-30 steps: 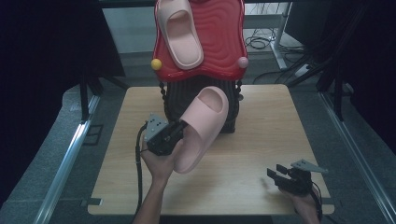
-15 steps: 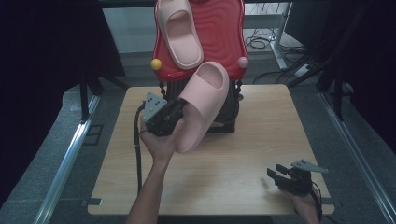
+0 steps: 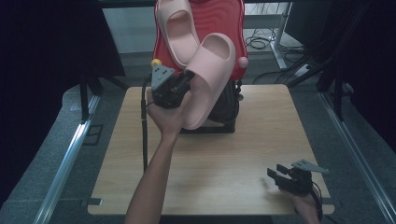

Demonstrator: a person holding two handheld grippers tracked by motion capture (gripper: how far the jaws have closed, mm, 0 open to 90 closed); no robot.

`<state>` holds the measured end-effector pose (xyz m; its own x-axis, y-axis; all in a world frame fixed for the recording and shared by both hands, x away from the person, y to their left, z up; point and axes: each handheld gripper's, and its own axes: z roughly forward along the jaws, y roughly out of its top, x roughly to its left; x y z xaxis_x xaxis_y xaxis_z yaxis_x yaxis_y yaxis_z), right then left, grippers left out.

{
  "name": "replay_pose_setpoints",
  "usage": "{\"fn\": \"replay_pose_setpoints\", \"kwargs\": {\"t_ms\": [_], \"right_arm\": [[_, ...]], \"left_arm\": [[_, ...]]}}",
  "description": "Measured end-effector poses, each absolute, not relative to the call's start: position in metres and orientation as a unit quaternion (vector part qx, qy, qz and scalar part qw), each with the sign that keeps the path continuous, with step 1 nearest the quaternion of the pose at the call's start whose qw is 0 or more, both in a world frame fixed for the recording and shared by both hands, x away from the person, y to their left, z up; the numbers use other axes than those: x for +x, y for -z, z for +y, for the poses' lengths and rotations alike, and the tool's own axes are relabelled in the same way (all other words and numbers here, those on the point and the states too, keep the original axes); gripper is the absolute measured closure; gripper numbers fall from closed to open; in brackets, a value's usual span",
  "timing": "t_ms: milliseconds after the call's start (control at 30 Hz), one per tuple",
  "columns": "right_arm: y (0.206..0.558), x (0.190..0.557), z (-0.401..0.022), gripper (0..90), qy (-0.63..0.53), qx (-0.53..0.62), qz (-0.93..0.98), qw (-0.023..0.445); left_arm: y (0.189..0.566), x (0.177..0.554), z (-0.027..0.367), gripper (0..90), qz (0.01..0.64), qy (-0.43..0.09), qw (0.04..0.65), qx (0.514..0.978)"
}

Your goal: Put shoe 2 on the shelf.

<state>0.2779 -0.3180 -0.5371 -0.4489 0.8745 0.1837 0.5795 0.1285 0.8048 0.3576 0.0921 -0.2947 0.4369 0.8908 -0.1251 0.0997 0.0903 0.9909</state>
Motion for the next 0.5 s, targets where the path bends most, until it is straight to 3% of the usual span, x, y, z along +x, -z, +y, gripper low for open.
{"fn": "replay_pose_setpoints", "kwargs": {"t_ms": [500], "right_arm": [[0.534, 0.276, -0.323, 48.4, -0.443, 0.502, 0.724, 0.168]], "left_arm": [[0.235, 0.395, 0.061, 83.9, 0.425, -0.349, 0.595, 0.586]]}}
